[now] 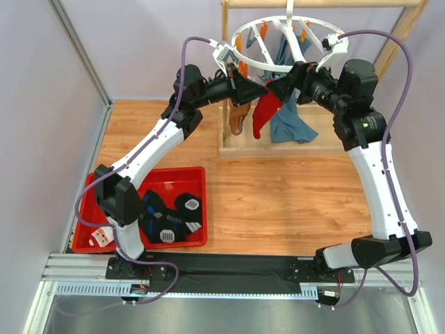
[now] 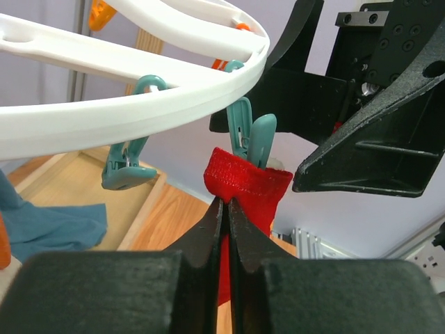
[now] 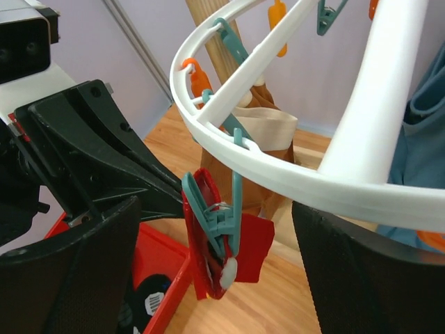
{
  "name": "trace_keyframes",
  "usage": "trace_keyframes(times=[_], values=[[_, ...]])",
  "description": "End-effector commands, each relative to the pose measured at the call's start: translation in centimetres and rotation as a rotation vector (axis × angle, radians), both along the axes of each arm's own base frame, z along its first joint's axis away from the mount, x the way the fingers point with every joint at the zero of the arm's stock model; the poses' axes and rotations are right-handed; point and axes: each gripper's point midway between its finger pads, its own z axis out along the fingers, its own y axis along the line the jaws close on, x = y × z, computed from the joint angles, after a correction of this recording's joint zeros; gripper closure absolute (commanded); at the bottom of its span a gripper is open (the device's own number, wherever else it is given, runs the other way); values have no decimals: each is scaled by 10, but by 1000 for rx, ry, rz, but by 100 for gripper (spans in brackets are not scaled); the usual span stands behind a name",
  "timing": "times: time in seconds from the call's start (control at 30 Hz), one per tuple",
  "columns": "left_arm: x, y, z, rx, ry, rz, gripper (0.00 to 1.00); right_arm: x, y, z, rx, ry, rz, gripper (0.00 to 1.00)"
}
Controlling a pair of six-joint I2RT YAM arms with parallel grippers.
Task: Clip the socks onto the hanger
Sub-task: Clamp the sock onto the hanger.
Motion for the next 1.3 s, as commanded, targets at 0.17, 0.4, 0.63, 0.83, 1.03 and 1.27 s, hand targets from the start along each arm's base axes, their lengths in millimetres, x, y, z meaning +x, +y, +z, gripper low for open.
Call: trace_keyframes(times=[0.17,0.4,0.63,0.83,1.03,1.27], values=[[-8,4,8,-21,-34,26,51,-17,-23,11,-32,-16,-106,3],[-14,14,0,17,-11,93,26,-28,-58,3,-114,15,-247,5],[-12,20,-3,48,30,239,39,-29,-113,18,-107,-29,-350,37],[-46,15,2,49,1,237,42,-7,-127,19,-100,-76,-271,29],[-68,-18,1,63,-13,184,39,13,-105,19,-96,-123,-74,25],[-61,-63,2,35,-72,138,38,21,-99,21,-85,-174,-40,26]])
